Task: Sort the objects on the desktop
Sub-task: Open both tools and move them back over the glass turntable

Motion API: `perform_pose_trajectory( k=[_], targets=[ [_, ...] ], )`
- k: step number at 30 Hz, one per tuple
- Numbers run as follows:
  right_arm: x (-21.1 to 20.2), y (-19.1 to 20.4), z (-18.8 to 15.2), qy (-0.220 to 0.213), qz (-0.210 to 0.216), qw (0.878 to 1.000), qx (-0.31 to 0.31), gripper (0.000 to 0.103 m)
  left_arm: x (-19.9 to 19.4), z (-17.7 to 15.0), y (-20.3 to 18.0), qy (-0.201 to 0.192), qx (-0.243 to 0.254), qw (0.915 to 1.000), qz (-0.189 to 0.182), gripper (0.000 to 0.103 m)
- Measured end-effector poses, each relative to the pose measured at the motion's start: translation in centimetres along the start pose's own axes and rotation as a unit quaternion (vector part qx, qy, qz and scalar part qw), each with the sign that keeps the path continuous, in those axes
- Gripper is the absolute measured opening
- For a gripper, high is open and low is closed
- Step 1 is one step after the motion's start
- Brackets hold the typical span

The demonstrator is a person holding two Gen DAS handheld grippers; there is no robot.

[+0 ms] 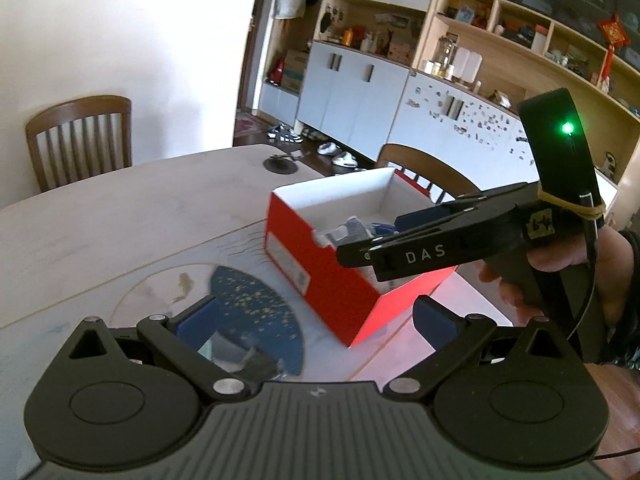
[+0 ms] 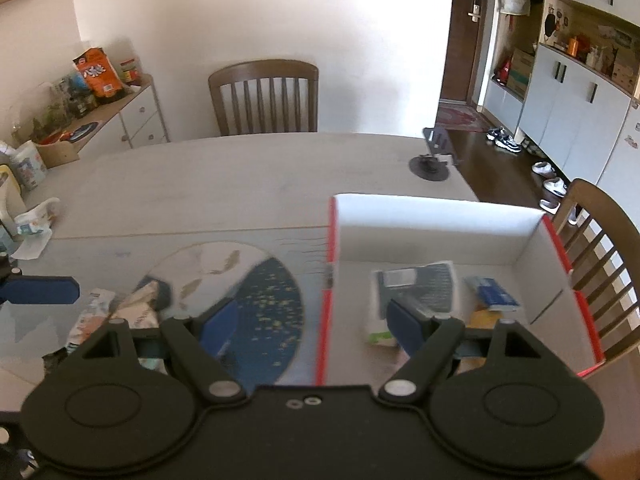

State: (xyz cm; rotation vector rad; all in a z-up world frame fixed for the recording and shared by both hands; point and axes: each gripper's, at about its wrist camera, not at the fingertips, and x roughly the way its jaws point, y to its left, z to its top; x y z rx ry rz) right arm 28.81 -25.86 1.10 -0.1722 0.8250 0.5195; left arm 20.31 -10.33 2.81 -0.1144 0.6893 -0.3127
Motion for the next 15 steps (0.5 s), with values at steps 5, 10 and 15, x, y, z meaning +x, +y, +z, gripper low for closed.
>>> perform_pose_trajectory(
  k=[5, 10, 15],
  targets=[
    [0.0, 2.0, -0.3, -0.003, 0.001, 1.0, 0.001, 0.081, -1.7, -1.1, 1.7, -0.008, -0.008, 0.9999, 0.012, 0.103],
    [0.3, 4.4, -0.4, -0.004, 0.008, 1.0, -0.006, 0.081, -3.0, -2.4, 3.5, -0.014, -0.019, 0.9993, 0.029, 0.103],
    [0.9, 6.5, -0.8, -0.001, 0.011, 1.0, -0.014, 0.081, -4.1, -3.7, 5.3, -0.017, -0.031, 0.9983, 0.045, 0.103]
  ],
)
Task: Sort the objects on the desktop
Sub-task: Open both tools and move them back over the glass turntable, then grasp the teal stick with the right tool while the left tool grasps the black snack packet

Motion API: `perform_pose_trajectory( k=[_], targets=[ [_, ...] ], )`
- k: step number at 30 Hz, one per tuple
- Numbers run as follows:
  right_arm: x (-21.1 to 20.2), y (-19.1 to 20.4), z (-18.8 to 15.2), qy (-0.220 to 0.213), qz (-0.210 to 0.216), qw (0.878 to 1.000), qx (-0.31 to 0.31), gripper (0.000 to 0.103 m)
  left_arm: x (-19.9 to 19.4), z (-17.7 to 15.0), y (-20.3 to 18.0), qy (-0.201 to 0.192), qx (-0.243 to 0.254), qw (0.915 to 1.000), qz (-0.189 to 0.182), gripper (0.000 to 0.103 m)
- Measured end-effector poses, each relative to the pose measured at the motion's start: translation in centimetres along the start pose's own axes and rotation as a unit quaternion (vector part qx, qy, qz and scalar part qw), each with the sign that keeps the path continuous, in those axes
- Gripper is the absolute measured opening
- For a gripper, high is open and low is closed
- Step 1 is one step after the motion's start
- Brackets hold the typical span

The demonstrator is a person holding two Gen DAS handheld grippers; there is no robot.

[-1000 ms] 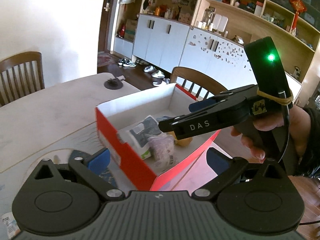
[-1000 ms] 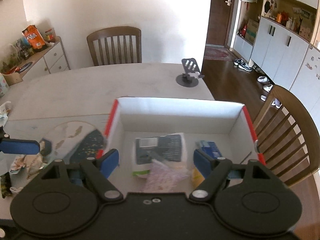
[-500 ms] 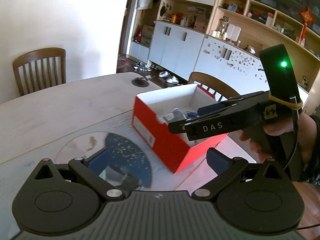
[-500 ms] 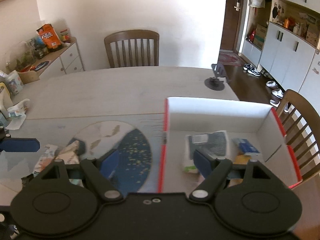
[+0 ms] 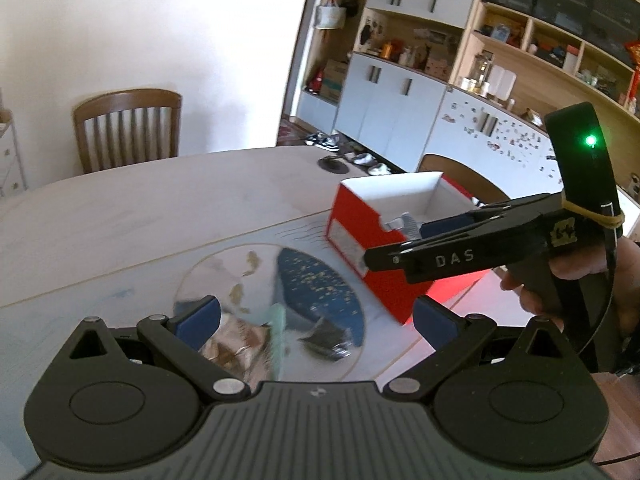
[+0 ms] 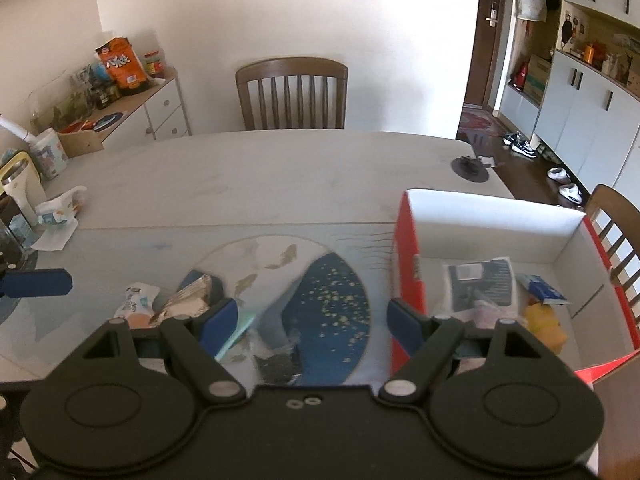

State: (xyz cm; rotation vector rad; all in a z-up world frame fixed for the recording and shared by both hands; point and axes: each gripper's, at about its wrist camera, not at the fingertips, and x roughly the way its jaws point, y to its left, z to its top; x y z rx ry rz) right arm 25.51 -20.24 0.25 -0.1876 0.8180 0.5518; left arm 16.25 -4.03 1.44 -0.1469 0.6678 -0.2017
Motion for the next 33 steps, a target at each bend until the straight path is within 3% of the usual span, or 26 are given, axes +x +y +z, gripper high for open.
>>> perform_pose_trajectory(
  k=[17, 33],
  targets=[
    [2.2, 4.5, -1.5, 0.007, 0.004, 1.0, -0.028, 0.081, -2.3, -5.3, 5.8, -0.006, -0.062, 0.9957, 0.068, 0.103],
    [5.2, 6.5, -3.7, 0.031, 0.018, 0.999, -0.034, 0.077, -0.5, -9.6, 8.5, 0.04, -0.092, 0.9883, 0.115, 0.102]
  ],
)
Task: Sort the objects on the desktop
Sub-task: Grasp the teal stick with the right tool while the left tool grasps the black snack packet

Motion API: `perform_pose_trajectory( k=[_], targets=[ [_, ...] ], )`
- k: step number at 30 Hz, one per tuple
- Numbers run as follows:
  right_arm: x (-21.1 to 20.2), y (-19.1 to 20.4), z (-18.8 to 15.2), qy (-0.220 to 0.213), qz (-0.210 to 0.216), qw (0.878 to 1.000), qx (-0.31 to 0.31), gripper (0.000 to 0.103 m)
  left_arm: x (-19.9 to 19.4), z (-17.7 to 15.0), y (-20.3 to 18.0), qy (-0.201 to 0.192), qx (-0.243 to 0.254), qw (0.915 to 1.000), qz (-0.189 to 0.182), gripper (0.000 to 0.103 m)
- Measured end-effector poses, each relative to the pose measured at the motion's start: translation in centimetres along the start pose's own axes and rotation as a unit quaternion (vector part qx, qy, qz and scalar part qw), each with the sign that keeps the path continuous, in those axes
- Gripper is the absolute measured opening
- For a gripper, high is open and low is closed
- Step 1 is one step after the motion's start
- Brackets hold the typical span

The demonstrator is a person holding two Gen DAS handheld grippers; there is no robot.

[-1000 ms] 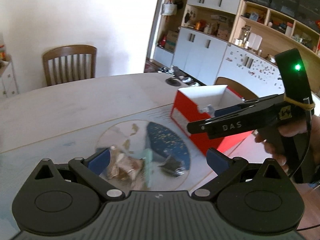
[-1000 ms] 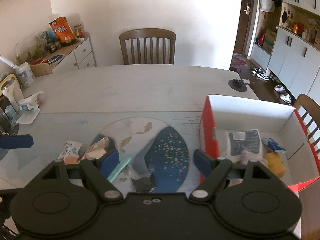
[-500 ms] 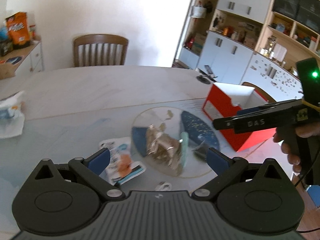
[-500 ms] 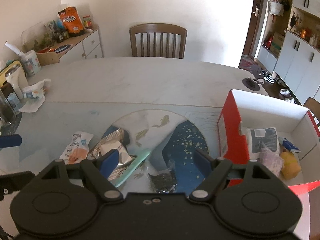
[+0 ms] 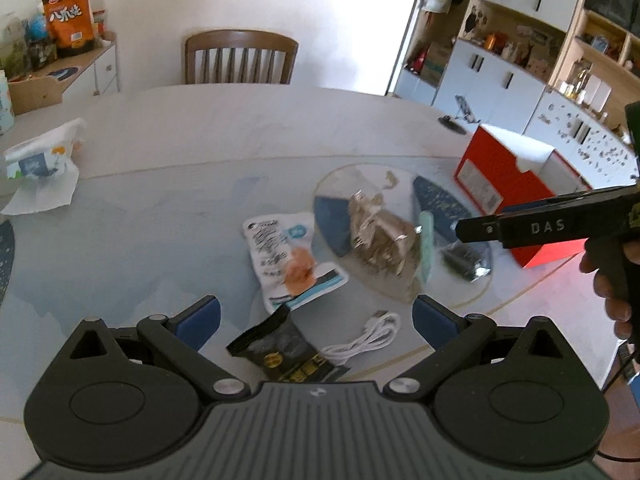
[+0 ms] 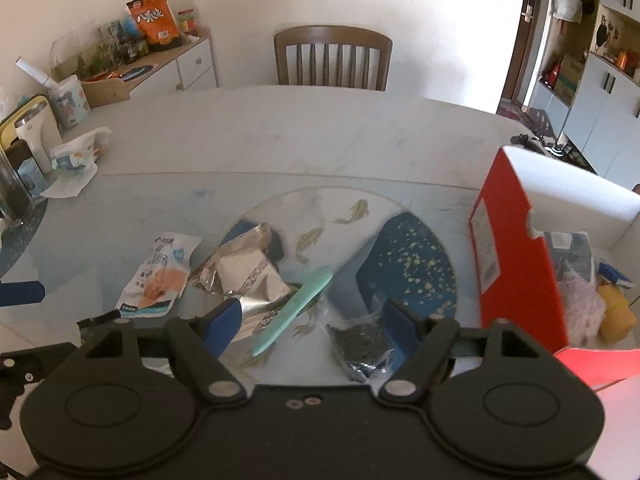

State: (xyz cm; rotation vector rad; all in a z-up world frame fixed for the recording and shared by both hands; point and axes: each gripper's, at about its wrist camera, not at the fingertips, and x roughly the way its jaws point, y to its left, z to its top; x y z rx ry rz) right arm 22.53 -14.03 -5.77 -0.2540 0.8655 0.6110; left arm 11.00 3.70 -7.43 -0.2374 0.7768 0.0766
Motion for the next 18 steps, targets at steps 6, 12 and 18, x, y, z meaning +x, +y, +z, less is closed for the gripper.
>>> perform_pose_trajectory(
  k=[6, 12, 18],
  targets=[
    [1.4, 0.4, -0.5, 0.01, 0.002, 1.0, 0.003, 0.074, 1.3, -1.2, 0.7, 0.018, 0.002, 0.9998, 0.008, 0.102],
    [2.7, 0.7, -0.6, 0.015, -0.003, 1.0, -0.004, 0.067, 2.1, -1.9, 1.3, 0.032, -0.012, 0.9991, 0.023, 0.102],
    [4.2, 0.6, -0.5, 0.026, -0.01, 1.0, 0.0, 0.057, 2.4, -2.3, 1.6, 0.043, -0.029, 0.998, 0.035, 0.098]
  ],
)
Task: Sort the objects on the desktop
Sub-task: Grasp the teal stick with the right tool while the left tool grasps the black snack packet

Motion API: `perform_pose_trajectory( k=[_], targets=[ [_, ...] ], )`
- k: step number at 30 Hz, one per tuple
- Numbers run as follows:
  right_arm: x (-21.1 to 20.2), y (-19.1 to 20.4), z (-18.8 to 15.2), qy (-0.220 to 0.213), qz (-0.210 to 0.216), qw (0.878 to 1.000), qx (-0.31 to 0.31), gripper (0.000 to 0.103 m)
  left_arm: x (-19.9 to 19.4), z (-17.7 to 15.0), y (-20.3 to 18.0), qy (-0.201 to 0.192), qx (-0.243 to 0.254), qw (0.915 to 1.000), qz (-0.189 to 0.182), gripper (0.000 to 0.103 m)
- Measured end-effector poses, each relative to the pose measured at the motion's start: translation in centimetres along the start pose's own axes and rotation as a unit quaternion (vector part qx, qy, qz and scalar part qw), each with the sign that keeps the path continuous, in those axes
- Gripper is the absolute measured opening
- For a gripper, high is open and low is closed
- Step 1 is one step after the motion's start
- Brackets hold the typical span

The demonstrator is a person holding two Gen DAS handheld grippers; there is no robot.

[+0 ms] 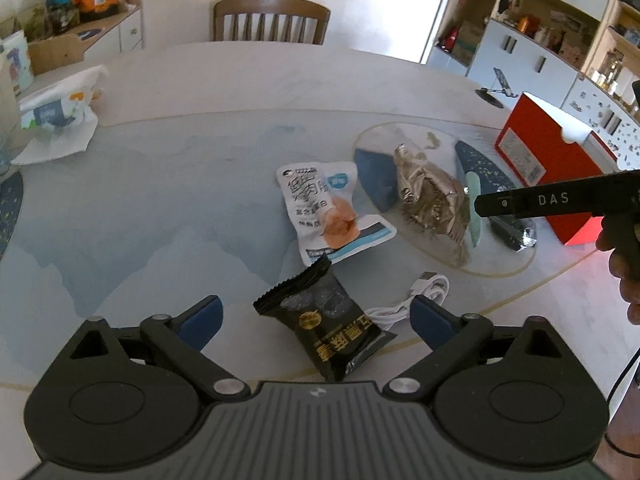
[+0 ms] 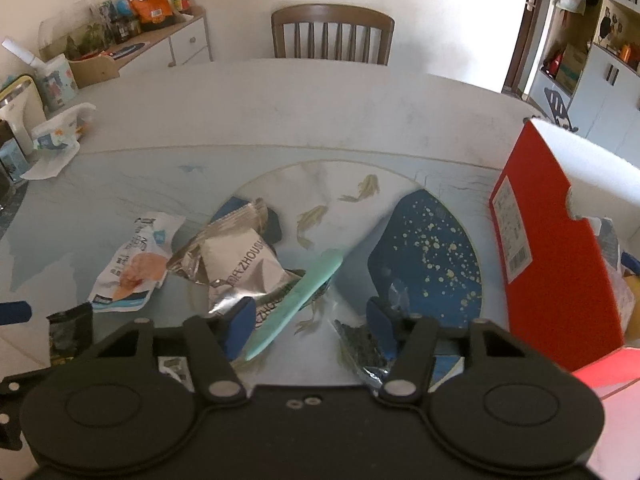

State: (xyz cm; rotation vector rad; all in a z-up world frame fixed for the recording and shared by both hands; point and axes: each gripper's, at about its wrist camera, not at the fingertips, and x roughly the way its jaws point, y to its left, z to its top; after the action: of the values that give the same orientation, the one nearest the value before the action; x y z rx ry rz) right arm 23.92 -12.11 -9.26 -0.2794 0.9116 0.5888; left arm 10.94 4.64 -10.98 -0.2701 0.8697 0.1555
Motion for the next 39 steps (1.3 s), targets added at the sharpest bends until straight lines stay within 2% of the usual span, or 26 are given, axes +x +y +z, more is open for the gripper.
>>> perform_pose_trajectory(
  k=[3, 9, 11, 16, 19, 24, 26, 39],
  targets=[
    [0.7, -0.1, 0.1, 0.006, 0.0, 1.0, 0.005, 0.053, 0.3, -0.2, 0.0, 0.006, -0.005, 1.0, -0.001, 0.097],
    [1.4, 0.1, 0.3, 0.009, 0.0, 1.0, 0.002, 0.051, 1.0, -0.1, -0.2, 0.013, -0.009, 0.9999, 0.0, 0.089],
    [1.7, 0.2, 0.5, 0.01, -0.001, 1.0, 0.001, 0.049, 1.3, -0.1, -0.2, 0.017, -0.014, 0.9998, 0.001, 0.08],
    [2.2, 0.3, 0.7, 0.013, -0.004, 1.0, -0.002, 0.045, 1.8, 0.1, -0.1, 0.02, -0.014, 0.9997, 0.003, 0.074],
    [2.3, 0.3, 0.7, 0.014, -0.004, 1.0, -0.002, 0.038, 1.9, 0.2, -0.3, 0.019, -0.01, 0.9998, 0.003, 0.061],
    [2.9, 0.3, 0.8, 0.022, -0.001, 1.0, -0.005, 0.023, 1.9, 0.4, -0.3, 0.018, -0.012, 0.9998, -0.002, 0.056],
    [3.0, 0.2, 0.8, 0.024, -0.003, 1.0, -0.004, 0.019, 1.9, 0.5, -0.2, 0.017, -0.013, 0.9998, -0.001, 0.049],
    [2.1, -0.4, 0.6, 0.019, 0.001, 1.0, 0.007, 0.007, 1.5, 0.3, 0.1, 0.016, -0.027, 0.9995, -0.011, 0.042]
  ],
)
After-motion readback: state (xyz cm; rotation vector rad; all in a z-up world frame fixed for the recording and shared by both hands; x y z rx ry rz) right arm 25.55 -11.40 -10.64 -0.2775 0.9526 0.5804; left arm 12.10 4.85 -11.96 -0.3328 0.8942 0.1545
